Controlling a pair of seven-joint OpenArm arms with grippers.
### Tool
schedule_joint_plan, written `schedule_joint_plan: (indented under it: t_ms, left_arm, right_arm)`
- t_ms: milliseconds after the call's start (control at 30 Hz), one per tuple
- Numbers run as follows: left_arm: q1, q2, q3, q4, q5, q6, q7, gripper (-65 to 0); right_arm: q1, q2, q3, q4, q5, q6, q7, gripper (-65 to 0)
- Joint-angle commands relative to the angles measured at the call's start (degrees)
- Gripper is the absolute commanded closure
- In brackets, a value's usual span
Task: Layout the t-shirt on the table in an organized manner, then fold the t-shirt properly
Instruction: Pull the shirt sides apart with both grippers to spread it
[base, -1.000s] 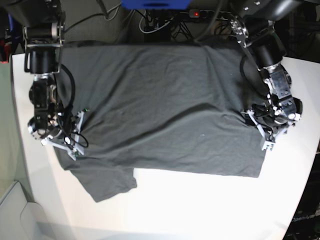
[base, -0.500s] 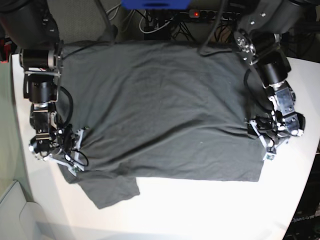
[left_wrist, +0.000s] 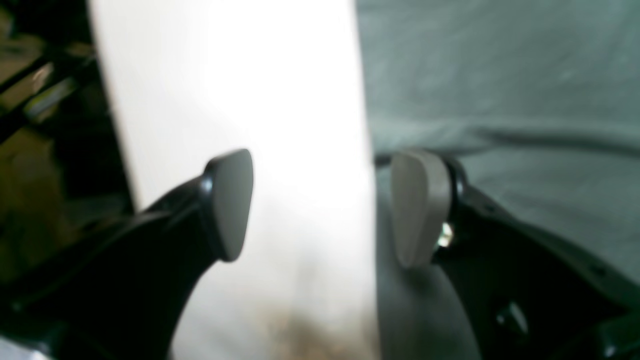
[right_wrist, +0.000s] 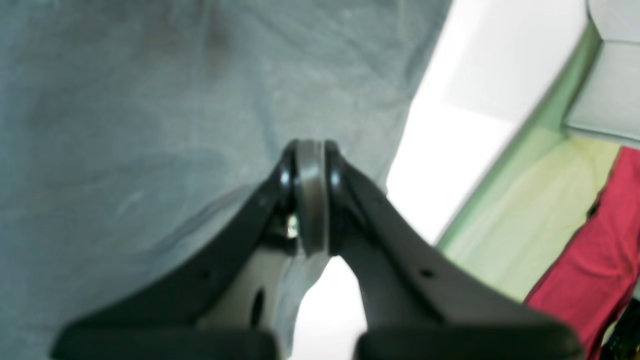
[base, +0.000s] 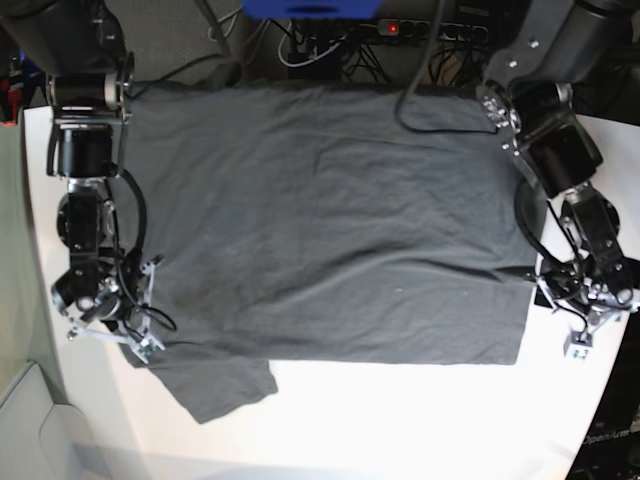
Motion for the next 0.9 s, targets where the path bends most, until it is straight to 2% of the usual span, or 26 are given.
schedule_joint_plan:
  t_ms: [0, 133, 267, 433, 567, 867]
  left_arm:
    - [-0.1, 0.8, 0.3, 2.6, -0.2, 0.1, 1.5, -41.9]
    - [5.5, 3.9, 0.2, 9.0, -0.2, 0.1, 5.6, -41.9]
    - [11.1, 7.2, 0.3, 11.4, -0.2, 0.1, 5.7, -41.9]
    - [14.8, 8.1, 0.3, 10.7, -0.2, 0.1, 5.1, -41.9]
    - [15.3, 7.9, 0.2, 8.7, -0.2, 0.1, 0.5, -41.9]
    - [13.2, 5.4, 0.0, -3.6, -0.2, 0.1, -8.0, -41.9]
  right_arm:
    - [1.4, 0.4, 0.1, 2.1, 0.1, -0.2, -0.6, -0.3]
    - [-0.8, 0.3, -2.2, 3.9, 0.1, -0.2, -5.9, -0.1]
    - [-5.0, 0.3, -2.7, 5.1, 0.1, -0.2, -6.3, 0.0]
    - [-8.6, 0.4, -2.7, 5.0, 0.1, -0.2, -5.6, -0.1]
    - [-9.3, 0.3, -2.7, 4.0, 0.1, -0.2, -2.3, -0.2]
    - [-3.9, -0.5, -2.7, -11.0, 0.1, -0.2, 3.8, -0.2]
